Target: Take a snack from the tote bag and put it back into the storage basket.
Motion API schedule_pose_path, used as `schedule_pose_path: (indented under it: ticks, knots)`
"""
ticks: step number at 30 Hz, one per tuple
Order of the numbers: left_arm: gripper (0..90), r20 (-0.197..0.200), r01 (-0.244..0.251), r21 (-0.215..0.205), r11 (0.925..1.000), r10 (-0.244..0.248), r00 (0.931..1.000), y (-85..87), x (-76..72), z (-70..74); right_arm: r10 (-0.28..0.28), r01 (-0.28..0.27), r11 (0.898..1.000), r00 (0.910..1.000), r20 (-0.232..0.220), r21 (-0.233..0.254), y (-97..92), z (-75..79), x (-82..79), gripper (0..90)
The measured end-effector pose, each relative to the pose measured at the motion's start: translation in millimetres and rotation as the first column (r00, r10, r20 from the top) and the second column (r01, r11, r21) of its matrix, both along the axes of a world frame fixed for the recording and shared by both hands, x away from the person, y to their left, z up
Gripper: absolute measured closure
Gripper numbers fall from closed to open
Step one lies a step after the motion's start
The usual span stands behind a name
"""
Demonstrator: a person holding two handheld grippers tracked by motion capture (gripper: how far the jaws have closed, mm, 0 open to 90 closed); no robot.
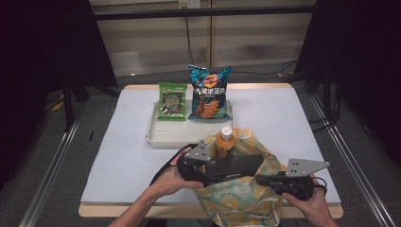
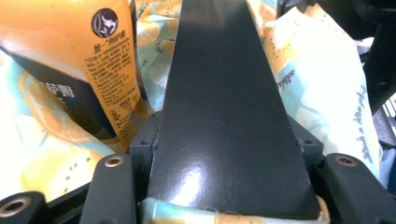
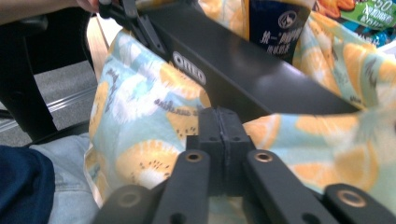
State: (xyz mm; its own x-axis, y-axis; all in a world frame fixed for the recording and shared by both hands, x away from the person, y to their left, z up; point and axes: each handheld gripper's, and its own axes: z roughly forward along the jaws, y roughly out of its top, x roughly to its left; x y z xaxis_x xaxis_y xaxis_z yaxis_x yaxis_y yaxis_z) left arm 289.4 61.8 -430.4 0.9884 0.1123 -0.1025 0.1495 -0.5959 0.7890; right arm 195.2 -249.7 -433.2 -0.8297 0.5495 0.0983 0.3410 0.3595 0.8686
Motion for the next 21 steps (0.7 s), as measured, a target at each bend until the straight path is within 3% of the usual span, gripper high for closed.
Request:
schedule_pose_path:
  ticks: [13, 18, 21]
  knots:
    - [43.9, 0.004, -0.018, -0.045, 0.9988, 0.018, 0.9998, 11.2, -0.1, 12.3, -0.047, 0.044, 0.997, 0.9976, -0.05, -0.068, -4.1, -9.2, -1.5, 90.0]
    - [43.9, -0.001, -0.02, -0.074, 0.9971, 0.02, 0.9998, 15.0, -0.1, 15.3, -0.053, 0.047, 0.996, 0.9959, -0.073, -0.078, -5.8, -13.5, -0.7, 90.0]
    - [43.9, -0.013, -0.022, -0.114, 0.9932, 0.02, 0.9997, 15.4, -1.5, 18.7, -0.054, 0.048, 0.995, 0.9962, -0.068, -0.083, -4.1, -14.0, -1.6, 90.0]
